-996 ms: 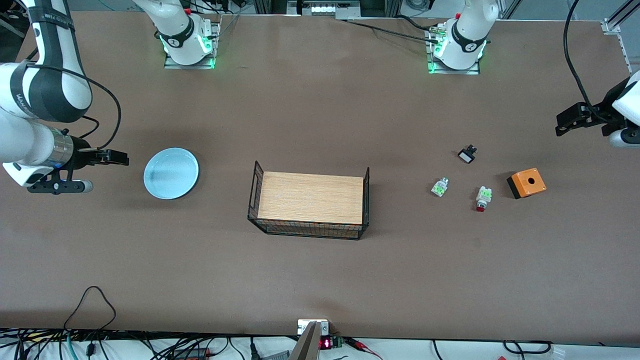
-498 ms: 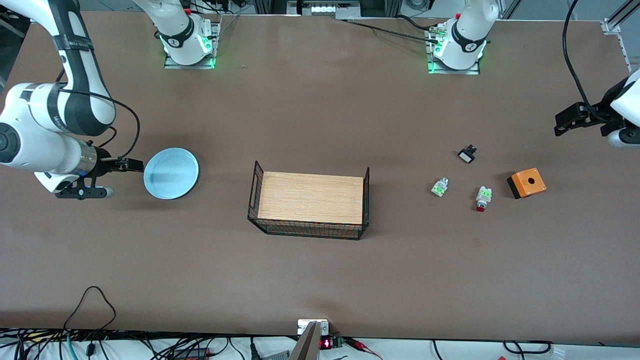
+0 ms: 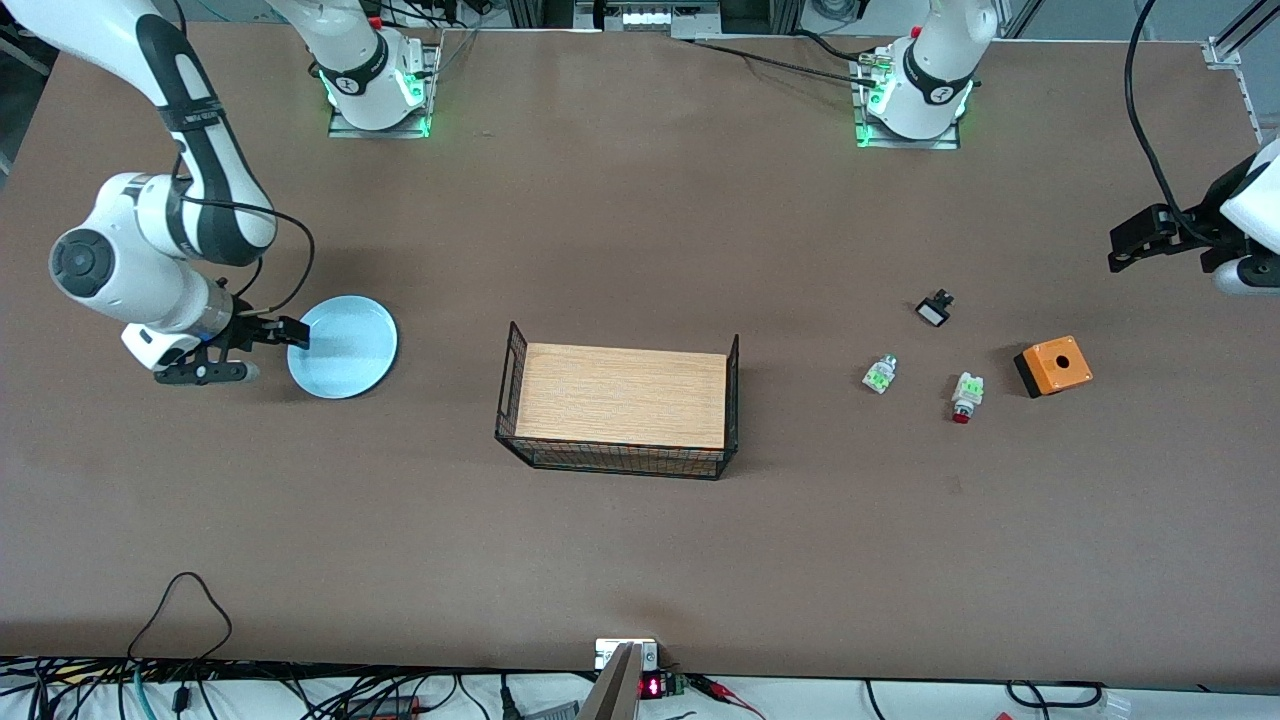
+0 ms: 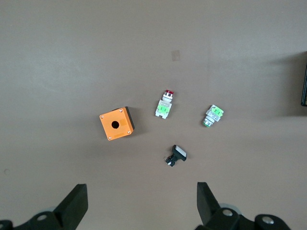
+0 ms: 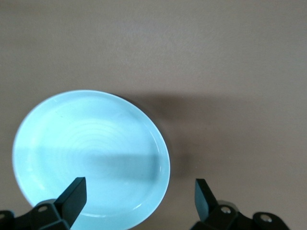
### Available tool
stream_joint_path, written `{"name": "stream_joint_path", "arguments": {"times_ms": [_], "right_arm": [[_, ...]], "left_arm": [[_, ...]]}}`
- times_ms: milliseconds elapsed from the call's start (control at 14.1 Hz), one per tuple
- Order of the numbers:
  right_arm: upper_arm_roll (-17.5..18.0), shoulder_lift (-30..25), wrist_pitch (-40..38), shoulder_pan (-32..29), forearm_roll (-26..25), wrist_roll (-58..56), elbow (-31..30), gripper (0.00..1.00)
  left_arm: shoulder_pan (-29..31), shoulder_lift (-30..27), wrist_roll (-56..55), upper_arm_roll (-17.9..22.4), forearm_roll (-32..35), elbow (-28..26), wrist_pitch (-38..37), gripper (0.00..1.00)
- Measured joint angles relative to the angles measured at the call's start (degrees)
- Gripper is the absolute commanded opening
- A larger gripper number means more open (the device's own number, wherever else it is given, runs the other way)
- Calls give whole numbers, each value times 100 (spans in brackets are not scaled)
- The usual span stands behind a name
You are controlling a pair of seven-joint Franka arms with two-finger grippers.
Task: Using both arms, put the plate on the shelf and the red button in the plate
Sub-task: 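Grasp the plate rim with the right gripper and tilt it up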
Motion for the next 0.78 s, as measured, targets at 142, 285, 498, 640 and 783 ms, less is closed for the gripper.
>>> {"name": "stream_joint_path", "arguments": {"times_ms": [142, 285, 498, 640, 783], "right_arm": [[-4, -1, 552, -82, -2, -254, -409, 100], [-5, 2, 720, -157, -2, -525, -595, 100], [-6, 47, 807, -214, -2, -784, -689, 100], [-6, 115, 853, -248, -2, -802, -710, 99], [-6, 197, 933, -293, -2, -824, -711, 95]], "left_arm": [[0, 0, 0, 0, 0, 7, 0, 100], [0, 0, 0, 0, 0, 8, 0, 100], [0, 4, 76, -1, 0, 8, 0, 100], [0, 6, 117, -2, 0, 8, 0, 100], [0, 6, 126, -2, 0, 8, 0, 100]]}}
